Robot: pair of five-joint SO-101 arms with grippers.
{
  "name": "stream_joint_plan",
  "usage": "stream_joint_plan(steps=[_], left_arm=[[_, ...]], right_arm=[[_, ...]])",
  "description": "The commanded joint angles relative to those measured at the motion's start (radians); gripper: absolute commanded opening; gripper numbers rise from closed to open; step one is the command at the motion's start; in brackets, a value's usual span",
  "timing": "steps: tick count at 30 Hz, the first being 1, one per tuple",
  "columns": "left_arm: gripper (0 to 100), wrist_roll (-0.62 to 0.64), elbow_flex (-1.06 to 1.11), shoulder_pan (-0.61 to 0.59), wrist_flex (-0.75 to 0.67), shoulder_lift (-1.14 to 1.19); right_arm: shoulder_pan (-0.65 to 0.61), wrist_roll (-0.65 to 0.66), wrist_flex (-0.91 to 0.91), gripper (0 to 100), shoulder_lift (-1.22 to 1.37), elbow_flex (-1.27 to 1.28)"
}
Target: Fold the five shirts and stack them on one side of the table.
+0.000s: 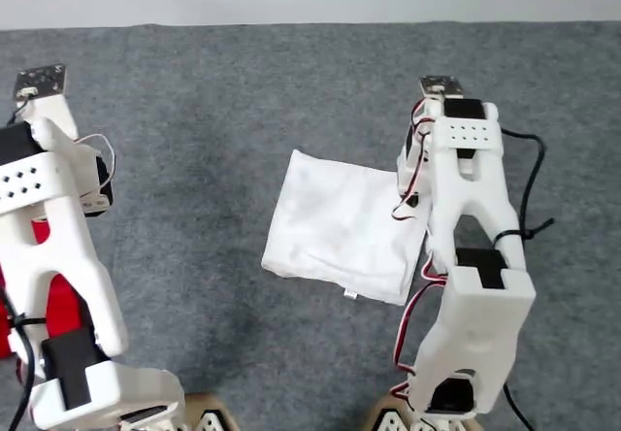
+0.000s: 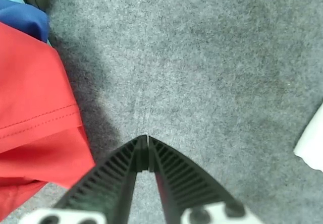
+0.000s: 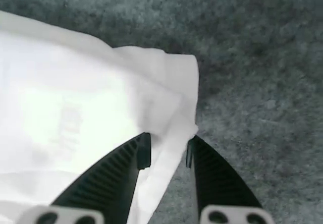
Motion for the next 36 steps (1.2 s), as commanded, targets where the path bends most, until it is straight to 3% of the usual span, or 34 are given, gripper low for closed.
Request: stream_joint_plan(steps=[1, 23, 36], left_arm=[[1, 0.008, -0.005, -0.002, 0.023, -0.038], [1, 0.009, -0.001, -0.002, 0.023, -0.038], [1, 0.009, -0.001, -0.002, 0.023, -0.038]], right_arm=[[-0.012, -0.011, -0.024, 11.8, -0.012, -0.055], [-0.018, -0.002, -0.222, 12.1, 0.059, -0.058], [-0.018, 0.025, -0.166, 12.1, 0.111, -0.209]])
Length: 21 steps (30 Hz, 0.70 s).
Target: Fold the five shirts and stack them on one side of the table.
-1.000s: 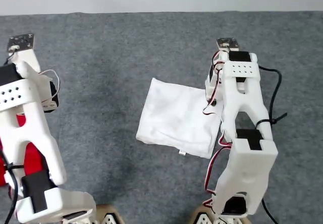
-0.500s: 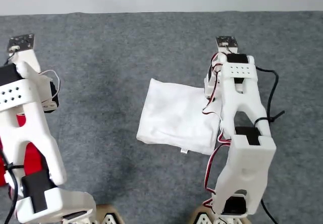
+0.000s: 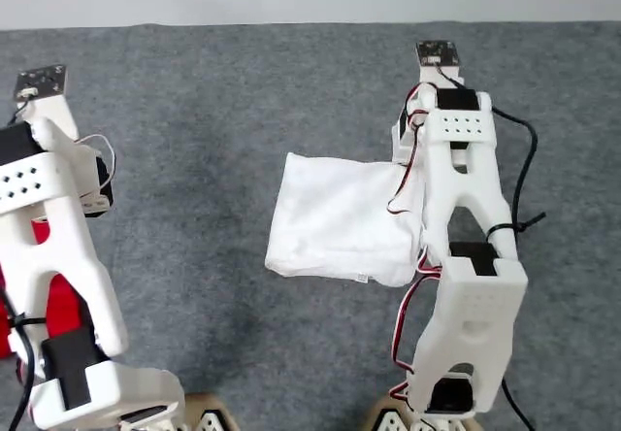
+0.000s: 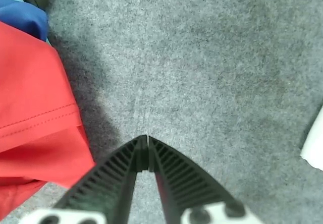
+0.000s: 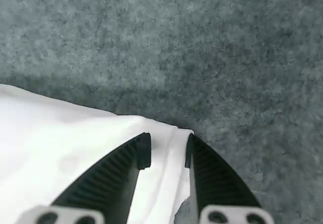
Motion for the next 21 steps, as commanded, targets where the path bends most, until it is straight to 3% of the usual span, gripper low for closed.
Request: stream_joint_plan(steps=[1, 14, 21], left_arm=[[1, 0.009, -0.004, 0.000, 0.023, -0.037], [1, 0.009, -0.004, 0.002, 0.023, -0.037], [1, 0.009, -0.004, 0.003, 0.023, -0.037]], right_arm=[[-0.005, 0.018, 0.008, 12.1, 0.016, -0.049], [-0.012, 0.011, 0.325, 11.8, -0.087, -0.176], [-0.117, 0.012, 0.460, 11.7, -0.122, -0.167]])
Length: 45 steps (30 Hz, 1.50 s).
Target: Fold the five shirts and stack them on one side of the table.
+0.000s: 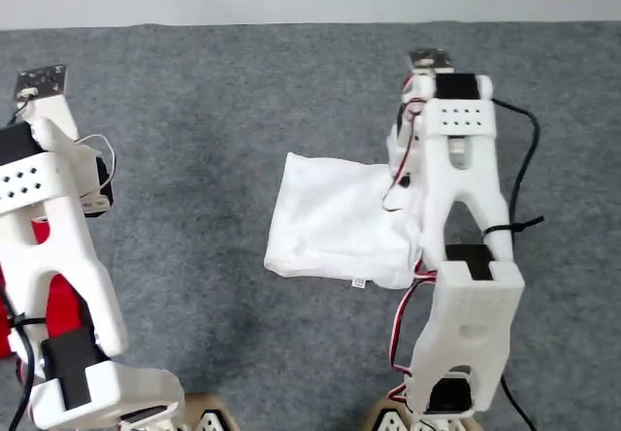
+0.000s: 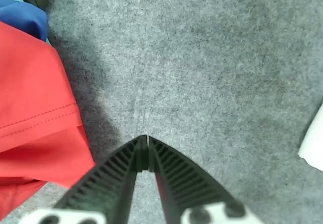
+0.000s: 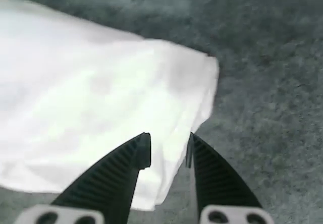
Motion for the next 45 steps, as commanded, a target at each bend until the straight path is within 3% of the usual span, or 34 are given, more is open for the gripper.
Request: stream_joint_plan(steps=[1, 11, 27, 34, 40, 45], left_arm=[[1, 0.009, -0.004, 0.003, 0.023, -0.037], [1, 0.009, -0.004, 0.003, 0.023, -0.037], [1, 0.009, -0.004, 0.003, 0.021, -0.037], [1, 0.009, -0.004, 0.003, 0.021, -0.037], [1, 0.009, -0.004, 0.005, 0.021, -0.037], [1, 0.009, -0.004, 0.005, 0.021, -0.037]], right_arm=[[-0.061, 0.009, 0.050, 11.7, -0.048, -0.023], [-0.085, 0.005, 0.082, 4.3, 0.082, 0.040], [-0.077, 0.012, 0.074, 1.0, -0.183, 0.440], [-0.013, 0.043, -0.064, 1.0, -0.188, 0.626], [-0.016, 0.054, 0.027, 1.0, -0.298, 0.560], [-0.042, 0.055, -0.004, 1.0, -0.407, 0.516]])
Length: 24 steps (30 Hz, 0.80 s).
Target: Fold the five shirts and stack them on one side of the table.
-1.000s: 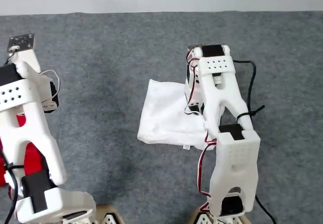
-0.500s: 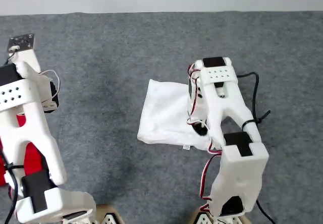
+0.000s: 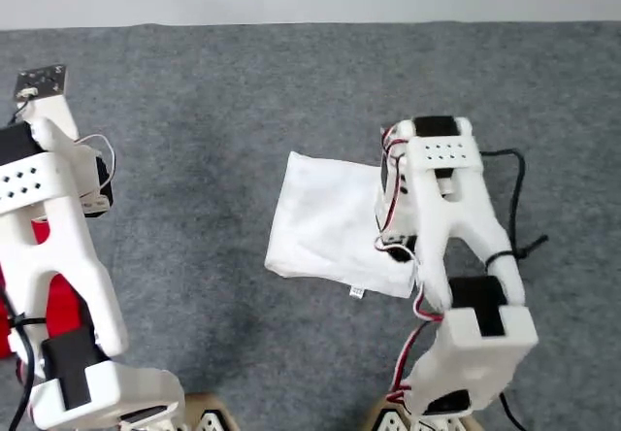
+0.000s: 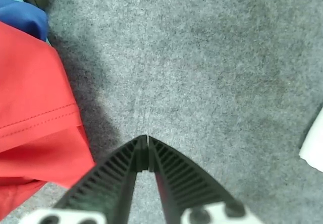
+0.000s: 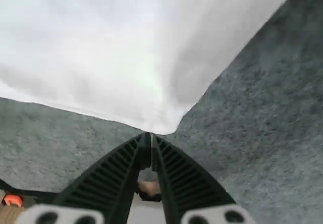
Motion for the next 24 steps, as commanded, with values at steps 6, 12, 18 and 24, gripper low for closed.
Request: stream_joint_plan(steps=[6, 12, 18, 24], left_arm=[[1, 0.009, -0.004, 0.005, 0.021, -0.037], [1, 0.009, -0.004, 0.005, 0.021, -0.037], [1, 0.009, -0.004, 0.005, 0.021, -0.037], [1, 0.009, -0.004, 0.005, 0.021, -0.037]], right_arm=[[0.031, -0.031, -0.166, 3.5, -0.064, -0.054], [0.028, -0.178, -0.298, 28.6, 0.025, -0.055], [0.028, -0.245, -0.326, 30.7, 0.111, -0.129], [0.012, -0.288, -0.329, 30.7, 0.237, -0.173]])
